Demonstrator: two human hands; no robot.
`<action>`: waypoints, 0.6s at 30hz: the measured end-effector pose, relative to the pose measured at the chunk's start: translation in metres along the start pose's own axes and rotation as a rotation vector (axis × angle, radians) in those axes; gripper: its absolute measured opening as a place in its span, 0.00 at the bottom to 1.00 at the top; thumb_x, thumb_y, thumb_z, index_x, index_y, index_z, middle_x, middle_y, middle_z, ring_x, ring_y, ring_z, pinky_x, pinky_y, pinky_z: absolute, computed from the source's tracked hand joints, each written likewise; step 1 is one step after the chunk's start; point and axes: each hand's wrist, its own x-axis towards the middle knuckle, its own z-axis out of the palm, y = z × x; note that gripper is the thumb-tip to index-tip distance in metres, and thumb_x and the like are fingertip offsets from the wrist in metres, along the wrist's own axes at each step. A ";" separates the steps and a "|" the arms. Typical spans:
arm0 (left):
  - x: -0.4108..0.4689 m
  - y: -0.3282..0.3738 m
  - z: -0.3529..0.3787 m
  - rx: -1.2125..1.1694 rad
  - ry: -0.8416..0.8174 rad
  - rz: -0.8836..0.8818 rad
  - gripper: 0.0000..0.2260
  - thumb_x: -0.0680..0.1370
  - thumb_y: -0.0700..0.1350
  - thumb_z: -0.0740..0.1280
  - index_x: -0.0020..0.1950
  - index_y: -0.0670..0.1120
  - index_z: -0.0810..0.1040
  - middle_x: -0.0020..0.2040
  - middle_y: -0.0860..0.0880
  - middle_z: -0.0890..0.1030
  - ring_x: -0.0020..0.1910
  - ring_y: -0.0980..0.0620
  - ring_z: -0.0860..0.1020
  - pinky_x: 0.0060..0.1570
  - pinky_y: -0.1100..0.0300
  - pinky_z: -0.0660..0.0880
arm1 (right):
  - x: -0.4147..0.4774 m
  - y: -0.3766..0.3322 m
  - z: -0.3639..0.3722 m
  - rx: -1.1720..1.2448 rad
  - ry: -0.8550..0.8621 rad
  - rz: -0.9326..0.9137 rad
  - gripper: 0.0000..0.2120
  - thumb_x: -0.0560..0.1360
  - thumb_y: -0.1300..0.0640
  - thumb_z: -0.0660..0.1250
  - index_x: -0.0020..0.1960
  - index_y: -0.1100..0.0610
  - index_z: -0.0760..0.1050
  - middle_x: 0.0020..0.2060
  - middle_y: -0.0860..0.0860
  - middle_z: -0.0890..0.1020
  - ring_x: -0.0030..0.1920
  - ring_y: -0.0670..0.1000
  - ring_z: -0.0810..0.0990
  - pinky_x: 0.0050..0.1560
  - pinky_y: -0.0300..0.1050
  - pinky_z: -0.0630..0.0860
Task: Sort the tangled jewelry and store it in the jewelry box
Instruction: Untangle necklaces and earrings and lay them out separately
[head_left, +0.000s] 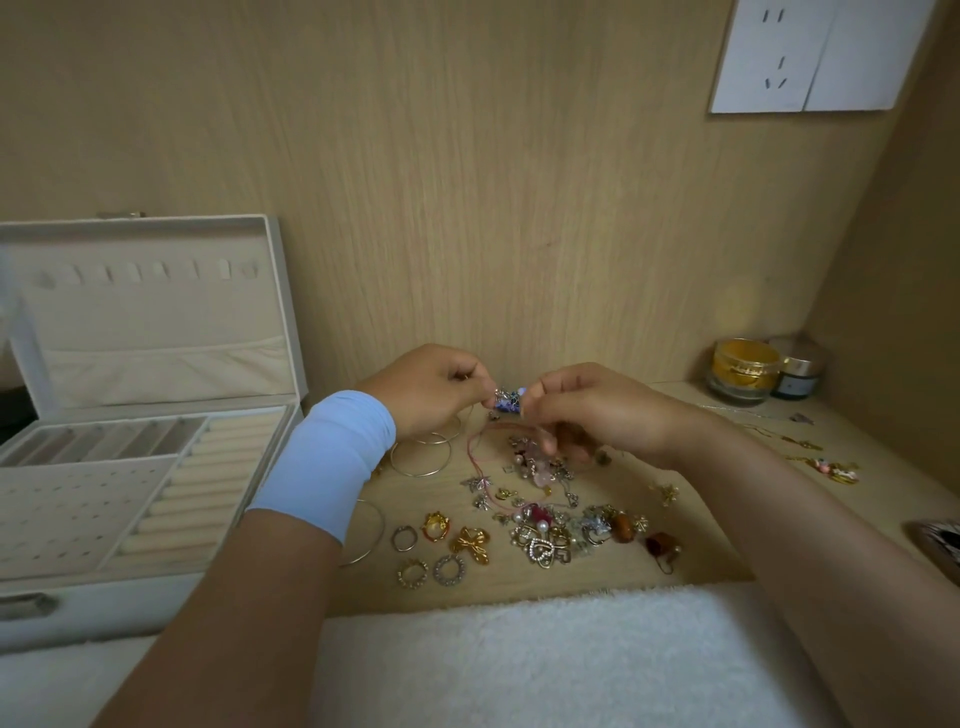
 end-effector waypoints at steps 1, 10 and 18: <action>-0.001 0.001 -0.001 -0.014 -0.004 0.005 0.10 0.80 0.46 0.65 0.40 0.52 0.82 0.24 0.60 0.71 0.33 0.54 0.70 0.42 0.58 0.71 | -0.002 -0.003 -0.001 -0.094 -0.002 0.024 0.08 0.79 0.60 0.66 0.43 0.57 0.80 0.34 0.56 0.82 0.28 0.51 0.71 0.29 0.41 0.66; -0.005 0.016 -0.003 -0.100 -0.009 0.093 0.09 0.81 0.46 0.65 0.44 0.51 0.83 0.27 0.65 0.76 0.31 0.67 0.73 0.41 0.63 0.71 | -0.001 -0.010 -0.001 0.073 0.147 -0.114 0.08 0.75 0.59 0.74 0.53 0.59 0.84 0.39 0.52 0.86 0.27 0.47 0.76 0.27 0.37 0.72; -0.006 0.020 -0.006 -0.226 0.119 0.104 0.12 0.79 0.45 0.67 0.35 0.51 0.80 0.36 0.46 0.74 0.37 0.51 0.71 0.43 0.55 0.73 | -0.001 -0.004 -0.012 0.031 0.137 -0.082 0.08 0.75 0.60 0.74 0.53 0.59 0.84 0.43 0.57 0.86 0.30 0.47 0.75 0.31 0.39 0.74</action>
